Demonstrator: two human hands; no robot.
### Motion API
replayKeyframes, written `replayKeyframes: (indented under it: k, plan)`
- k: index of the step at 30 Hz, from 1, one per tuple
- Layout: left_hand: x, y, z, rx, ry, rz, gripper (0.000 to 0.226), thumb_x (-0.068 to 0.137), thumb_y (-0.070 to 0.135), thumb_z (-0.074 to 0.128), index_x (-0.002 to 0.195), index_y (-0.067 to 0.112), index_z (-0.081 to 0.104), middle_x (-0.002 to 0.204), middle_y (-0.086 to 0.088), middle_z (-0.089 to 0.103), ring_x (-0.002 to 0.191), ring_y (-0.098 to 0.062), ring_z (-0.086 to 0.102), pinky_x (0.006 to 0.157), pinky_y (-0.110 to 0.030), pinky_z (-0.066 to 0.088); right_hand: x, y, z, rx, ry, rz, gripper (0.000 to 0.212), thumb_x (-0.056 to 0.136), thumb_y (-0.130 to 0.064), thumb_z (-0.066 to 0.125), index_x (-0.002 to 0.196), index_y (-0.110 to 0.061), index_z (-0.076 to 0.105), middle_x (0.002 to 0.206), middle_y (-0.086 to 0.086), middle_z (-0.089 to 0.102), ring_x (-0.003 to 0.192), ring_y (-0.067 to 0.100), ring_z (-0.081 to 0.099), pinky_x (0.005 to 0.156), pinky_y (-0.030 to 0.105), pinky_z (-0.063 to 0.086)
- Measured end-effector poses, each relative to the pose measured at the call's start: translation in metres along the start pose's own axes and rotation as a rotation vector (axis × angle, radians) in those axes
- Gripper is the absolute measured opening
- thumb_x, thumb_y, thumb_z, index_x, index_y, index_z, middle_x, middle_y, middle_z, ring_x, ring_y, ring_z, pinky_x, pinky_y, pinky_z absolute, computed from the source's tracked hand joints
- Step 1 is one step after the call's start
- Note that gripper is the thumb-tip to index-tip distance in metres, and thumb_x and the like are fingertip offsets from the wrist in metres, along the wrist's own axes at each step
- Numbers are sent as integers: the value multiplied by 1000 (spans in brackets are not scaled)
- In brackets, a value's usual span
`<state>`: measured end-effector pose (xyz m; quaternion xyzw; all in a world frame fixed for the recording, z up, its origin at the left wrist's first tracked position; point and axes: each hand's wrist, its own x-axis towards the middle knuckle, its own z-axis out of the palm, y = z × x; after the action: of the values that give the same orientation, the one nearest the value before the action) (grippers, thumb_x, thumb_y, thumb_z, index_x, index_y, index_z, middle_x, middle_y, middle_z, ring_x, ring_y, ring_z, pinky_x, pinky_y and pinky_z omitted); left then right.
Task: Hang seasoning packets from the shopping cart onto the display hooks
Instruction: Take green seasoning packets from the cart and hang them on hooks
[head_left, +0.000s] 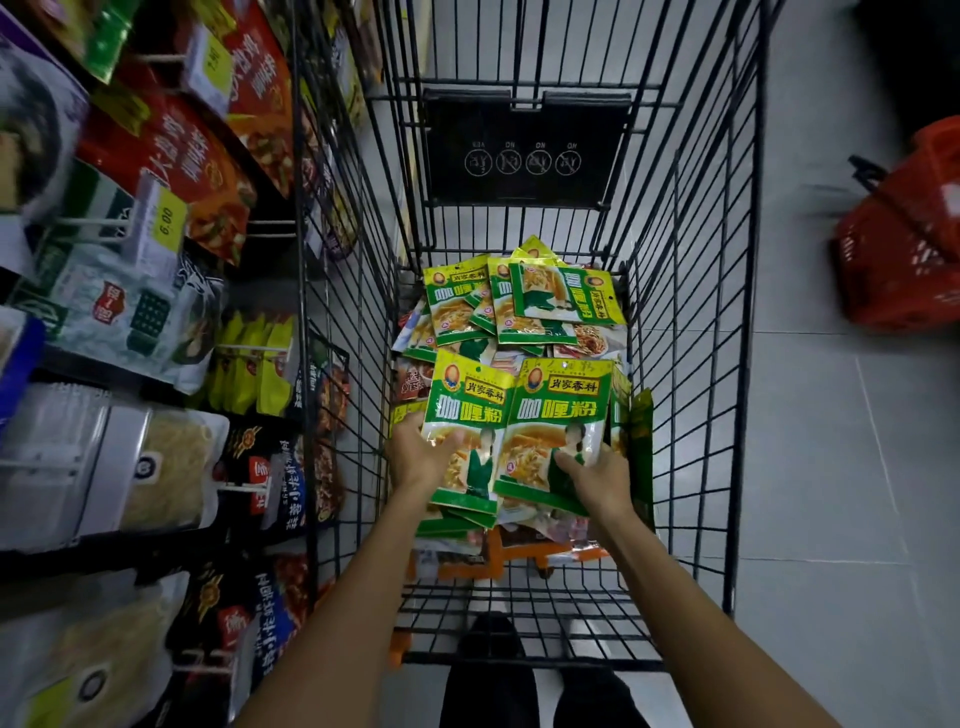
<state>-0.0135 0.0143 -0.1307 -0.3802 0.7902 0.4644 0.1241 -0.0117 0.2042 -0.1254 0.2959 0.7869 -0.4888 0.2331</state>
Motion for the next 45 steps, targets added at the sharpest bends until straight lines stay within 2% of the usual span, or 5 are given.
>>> replayKeyframes:
  k: [20,30,33,41,45]
  plan:
    - [-261,142,-243,-442,778,570,33,84,27,70,108,6,63,96,-16,69,89,-25,65,54,-14,42,-198,-250,-95,87,-515,-808,32,79,-40,74,95,-12,68,96,15,71,89,25,68,76,41,52]
    - [-494,103,-364,-511,1327,648,20,81,29,72,99,25,65,95,9,69,89,-3,64,72,-19,50,-433,-302,-97,160,-974,-1257,52,81,-42,70,64,-15,30,45,-16,36,43,-1,35,45,10,29]
    - [-561,83,-390,-463,1476,646,18,82,25,72,86,38,60,88,21,65,78,14,60,65,-9,46,-502,-299,-85,162,-1098,-1283,69,79,-46,71,99,16,50,101,26,58,93,37,57,85,46,48]
    - [-696,19,-450,-455,1712,559,28,84,34,69,110,36,59,112,11,65,106,-6,60,91,-35,49,-656,-278,-29,123,-1379,-1336,28,79,-42,71,75,-26,48,69,-1,34,69,-6,49,66,23,46]
    - [-739,-13,-478,-438,1795,544,62,82,36,70,133,7,50,133,-8,56,124,-23,51,104,-46,42,-713,-266,-2,120,-1446,-1351,39,80,-40,71,73,-16,41,76,-6,37,69,10,43,61,27,31]
